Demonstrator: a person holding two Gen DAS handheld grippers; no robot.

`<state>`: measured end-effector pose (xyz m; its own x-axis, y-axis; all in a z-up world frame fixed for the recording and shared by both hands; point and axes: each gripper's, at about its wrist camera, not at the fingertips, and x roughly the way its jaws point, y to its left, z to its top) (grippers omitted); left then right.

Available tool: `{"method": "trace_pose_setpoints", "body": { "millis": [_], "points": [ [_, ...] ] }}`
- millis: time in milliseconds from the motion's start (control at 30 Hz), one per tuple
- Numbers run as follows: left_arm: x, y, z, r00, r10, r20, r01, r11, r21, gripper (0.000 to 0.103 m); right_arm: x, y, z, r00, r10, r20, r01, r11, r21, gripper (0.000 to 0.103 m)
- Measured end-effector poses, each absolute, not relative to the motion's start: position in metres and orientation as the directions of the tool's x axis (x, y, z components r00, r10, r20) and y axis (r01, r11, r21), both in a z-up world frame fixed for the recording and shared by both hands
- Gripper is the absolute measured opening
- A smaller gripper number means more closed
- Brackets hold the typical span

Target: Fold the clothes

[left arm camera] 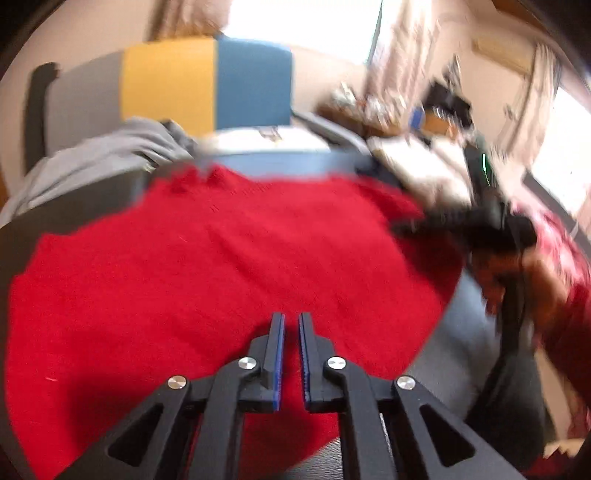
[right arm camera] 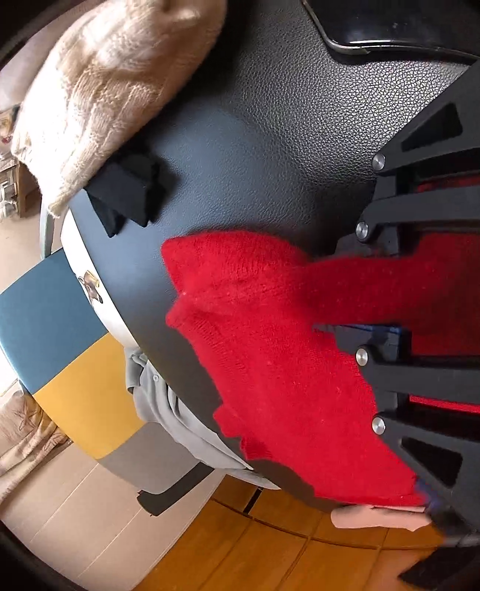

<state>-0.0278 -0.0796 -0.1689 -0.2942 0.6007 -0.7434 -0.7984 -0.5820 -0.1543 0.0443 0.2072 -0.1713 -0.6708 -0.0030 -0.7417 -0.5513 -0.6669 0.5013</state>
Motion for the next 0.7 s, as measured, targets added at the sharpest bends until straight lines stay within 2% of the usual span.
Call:
{"method": "trace_pose_setpoints", "body": {
  "millis": [167, 233, 333, 400, 433, 567, 700],
  "points": [
    [-0.025, -0.072, -0.18, -0.294, 0.588, -0.754, -0.794, -0.589, -0.149, 0.006, 0.05, 0.215, -0.168, -0.705, -0.057, -0.707, -0.548, -0.589, 0.594, 0.019],
    [-0.028, -0.073, -0.177, -0.272, 0.601, -0.751, -0.787, -0.589, -0.186, 0.006, 0.055, 0.22, -0.161, -0.76, -0.097, -0.643, -0.506, -0.532, 0.679, 0.017],
    [-0.041, -0.092, -0.168, -0.216, 0.664, -0.716, -0.745, -0.586, -0.318, 0.007, 0.069, 0.232, -0.151, -0.848, -0.143, -0.51, -0.417, -0.414, 0.809, 0.015],
    [-0.047, -0.121, -0.158, -0.269, 0.672, -0.69, -0.697, -0.63, -0.342, 0.013, 0.079, 0.241, -0.146, -0.872, -0.153, -0.466, -0.391, -0.357, 0.848, 0.014],
    [-0.052, -0.136, -0.152, -0.312, 0.665, -0.678, -0.676, -0.657, -0.333, 0.019, 0.084, 0.245, -0.143, -0.878, -0.154, -0.454, -0.385, -0.336, 0.859, 0.014],
    [-0.07, -0.189, -0.138, -0.474, 0.596, -0.648, -0.607, -0.754, -0.25, 0.022, 0.098, 0.263, -0.126, -0.887, -0.134, -0.443, -0.387, -0.309, 0.869, 0.013],
    [-0.08, -0.193, -0.16, -0.454, 0.471, -0.756, -0.628, -0.771, -0.104, 0.022, 0.114, 0.278, -0.1, -0.868, -0.074, -0.49, -0.437, -0.353, 0.828, 0.013]
  ]
}}
